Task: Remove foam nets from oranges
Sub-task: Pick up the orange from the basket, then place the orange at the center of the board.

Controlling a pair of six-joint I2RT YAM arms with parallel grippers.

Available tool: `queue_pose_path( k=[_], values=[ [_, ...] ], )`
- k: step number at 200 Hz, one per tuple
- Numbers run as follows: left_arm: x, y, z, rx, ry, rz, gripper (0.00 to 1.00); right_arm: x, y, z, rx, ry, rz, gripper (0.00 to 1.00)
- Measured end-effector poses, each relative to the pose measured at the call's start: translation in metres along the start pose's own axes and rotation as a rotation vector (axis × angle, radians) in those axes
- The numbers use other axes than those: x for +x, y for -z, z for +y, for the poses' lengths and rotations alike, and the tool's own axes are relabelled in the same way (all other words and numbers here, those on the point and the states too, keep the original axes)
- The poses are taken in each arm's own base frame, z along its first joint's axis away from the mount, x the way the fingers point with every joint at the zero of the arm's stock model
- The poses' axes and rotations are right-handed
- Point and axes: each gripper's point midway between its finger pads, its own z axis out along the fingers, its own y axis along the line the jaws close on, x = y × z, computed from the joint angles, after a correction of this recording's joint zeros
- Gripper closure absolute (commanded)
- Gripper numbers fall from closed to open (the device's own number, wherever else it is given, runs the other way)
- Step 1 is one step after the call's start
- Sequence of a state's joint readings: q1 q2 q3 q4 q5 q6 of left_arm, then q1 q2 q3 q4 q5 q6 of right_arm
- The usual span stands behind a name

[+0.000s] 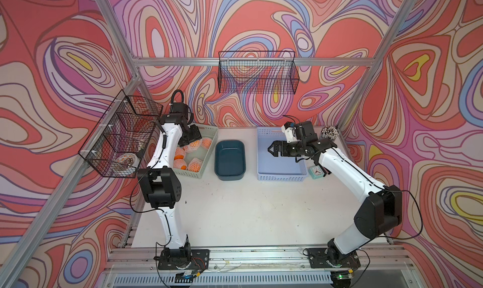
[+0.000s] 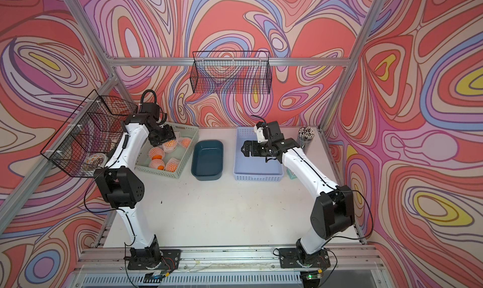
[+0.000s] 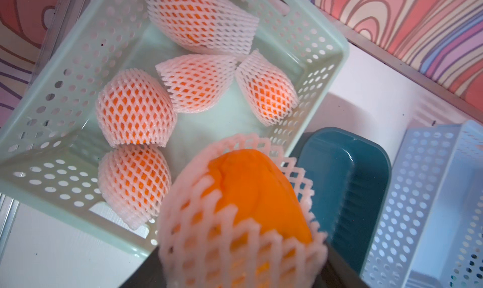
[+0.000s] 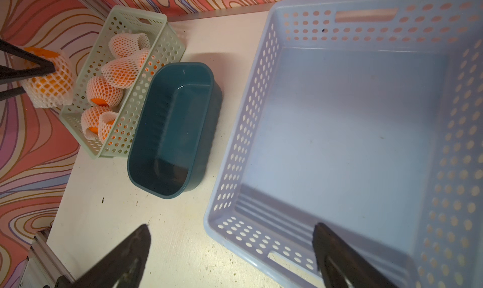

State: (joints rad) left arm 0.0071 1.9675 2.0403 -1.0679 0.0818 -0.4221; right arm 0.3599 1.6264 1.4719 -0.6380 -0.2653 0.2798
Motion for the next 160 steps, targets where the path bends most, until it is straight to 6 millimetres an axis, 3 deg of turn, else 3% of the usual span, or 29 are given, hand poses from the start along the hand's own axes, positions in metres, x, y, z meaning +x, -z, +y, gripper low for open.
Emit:
queue_pose_path(
  k=[19, 34, 58, 92, 123, 160],
  values=[
    [0.016, 0.019, -0.024, 0.029, -0.055, -0.004, 0.33, -0.001, 0.001, 0.001, 0.003, 0.001, 0.012, 0.02],
    [0.040, 0.036, -0.046, 0.062, -0.112, 0.005, 0.32, -0.001, 0.002, 0.001, 0.006, -0.001, 0.023, 0.02],
    [0.095, 0.066, -0.072, 0.124, -0.174, 0.050, 0.32, 0.005, 0.004, 0.000, 0.012, -0.009, 0.047, 0.02],
    [0.175, 0.095, -0.087, 0.178, -0.215, 0.128, 0.32, 0.021, 0.010, 0.001, -0.001, -0.064, 0.072, 0.02],
    [0.246, 0.094, -0.084, 0.171, -0.233, 0.235, 0.33, 0.045, 0.022, 0.004, -0.031, -0.118, 0.100, 0.02],
    [0.288, 0.069, -0.075, 0.123, -0.227, 0.308, 0.33, 0.063, 0.036, 0.000, -0.010, -0.158, 0.106, 0.02]
  ],
)
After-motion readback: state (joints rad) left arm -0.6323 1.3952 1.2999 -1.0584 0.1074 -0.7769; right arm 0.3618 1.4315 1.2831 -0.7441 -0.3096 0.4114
